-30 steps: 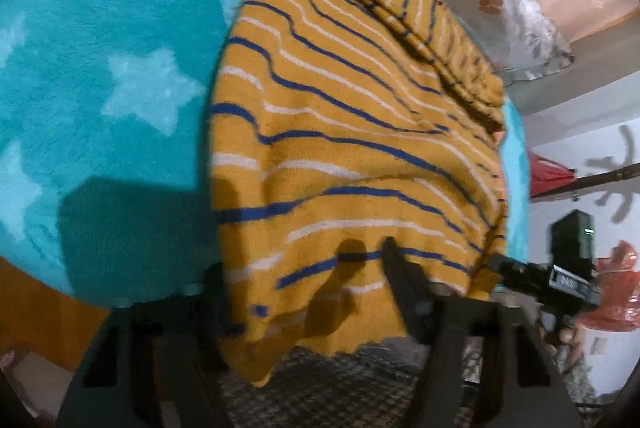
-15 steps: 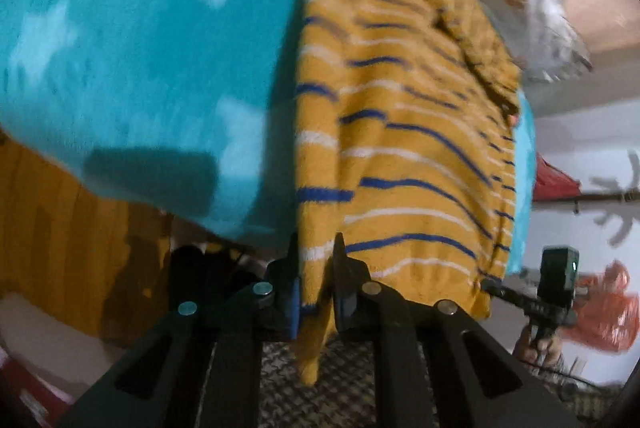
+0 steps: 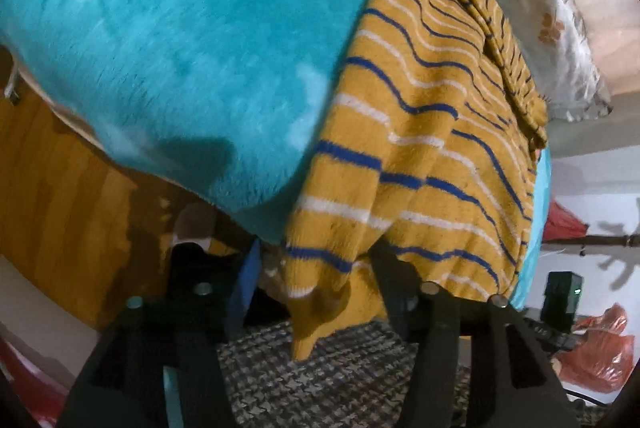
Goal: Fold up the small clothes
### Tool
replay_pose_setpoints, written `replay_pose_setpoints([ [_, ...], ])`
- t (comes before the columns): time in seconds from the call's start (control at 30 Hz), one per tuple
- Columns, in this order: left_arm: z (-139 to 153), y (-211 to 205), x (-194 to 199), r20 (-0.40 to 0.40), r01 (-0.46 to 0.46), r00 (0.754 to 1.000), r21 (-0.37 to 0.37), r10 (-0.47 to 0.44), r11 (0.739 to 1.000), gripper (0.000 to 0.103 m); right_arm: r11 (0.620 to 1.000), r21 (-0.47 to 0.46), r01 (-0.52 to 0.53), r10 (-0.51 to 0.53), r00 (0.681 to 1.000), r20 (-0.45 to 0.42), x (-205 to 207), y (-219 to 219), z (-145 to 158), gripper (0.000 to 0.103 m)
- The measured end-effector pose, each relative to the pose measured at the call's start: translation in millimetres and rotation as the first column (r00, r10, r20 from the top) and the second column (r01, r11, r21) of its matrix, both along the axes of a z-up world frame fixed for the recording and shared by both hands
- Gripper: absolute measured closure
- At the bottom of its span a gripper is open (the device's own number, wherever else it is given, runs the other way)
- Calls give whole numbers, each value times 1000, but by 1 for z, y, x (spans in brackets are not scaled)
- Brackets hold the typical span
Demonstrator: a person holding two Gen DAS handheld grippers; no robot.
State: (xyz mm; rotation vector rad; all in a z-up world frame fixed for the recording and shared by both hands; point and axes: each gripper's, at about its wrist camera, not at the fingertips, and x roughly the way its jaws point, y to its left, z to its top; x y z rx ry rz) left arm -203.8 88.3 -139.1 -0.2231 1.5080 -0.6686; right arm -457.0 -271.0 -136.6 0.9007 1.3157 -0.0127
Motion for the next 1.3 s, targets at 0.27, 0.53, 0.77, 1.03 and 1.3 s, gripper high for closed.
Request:
replay_pose_setpoints([
  [0.27,-8,-6,-7,2,9,1000,-76,-9,997,24,996,67,-65,64,998,18,2,5,-10,28],
  [0.53,-20,-20,-13,-69,68,995,-48,-71,997,74,991,107,-83,83,997,1,10,8,-27,60],
  [0.77,26,-19,-22,16,131,991,20,-131,991,96,975,184,-128,108,987,116,6,4,7,93],
  [1.03,77,-30,-3,113,71,992,-71,-62,995,96,982,165,-87,40,964,265,10,-17,55,93],
  [1.3,113,-59,45,144,-40,987,-177,66,983,96,984,171,46,-118,891,438,39,-70,106,93],
])
